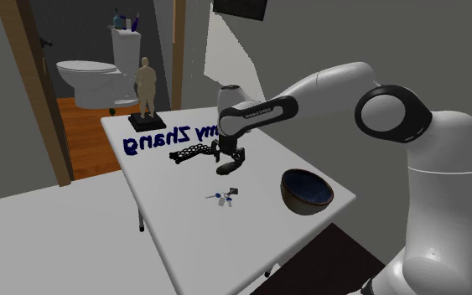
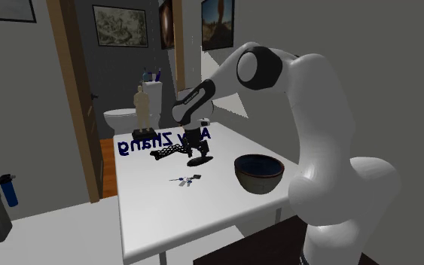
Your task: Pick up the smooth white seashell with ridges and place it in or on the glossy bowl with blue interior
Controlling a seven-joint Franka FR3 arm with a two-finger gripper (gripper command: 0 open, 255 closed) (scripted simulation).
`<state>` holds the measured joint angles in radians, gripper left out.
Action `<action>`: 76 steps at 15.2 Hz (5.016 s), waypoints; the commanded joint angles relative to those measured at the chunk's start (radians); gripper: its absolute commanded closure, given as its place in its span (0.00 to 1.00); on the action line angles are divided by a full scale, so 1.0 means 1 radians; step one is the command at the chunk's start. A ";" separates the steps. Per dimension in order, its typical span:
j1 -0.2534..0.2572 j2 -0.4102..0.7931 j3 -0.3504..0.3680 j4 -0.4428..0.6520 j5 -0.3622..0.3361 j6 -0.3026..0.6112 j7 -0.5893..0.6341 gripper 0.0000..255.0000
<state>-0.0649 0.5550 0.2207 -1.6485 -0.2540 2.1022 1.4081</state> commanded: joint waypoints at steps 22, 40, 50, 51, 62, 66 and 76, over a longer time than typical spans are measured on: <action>-0.005 -0.073 0.013 0.053 0.026 -0.123 -0.025 1.00; -0.003 -0.134 0.024 0.206 0.051 -0.333 -0.058 1.00; -0.076 -0.442 0.019 -0.191 0.116 -0.227 -0.122 1.00; -0.083 -0.482 0.016 -0.242 0.125 -0.214 -0.134 1.00; -0.073 -0.656 0.041 -0.566 0.195 -0.034 0.096 0.00; -0.048 -0.655 0.088 -0.661 0.218 0.084 0.329 0.00; 0.000 -0.521 0.169 -0.733 0.162 0.322 0.792 0.00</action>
<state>-0.0641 0.0227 0.3908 -2.3771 -0.0845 2.4081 2.1883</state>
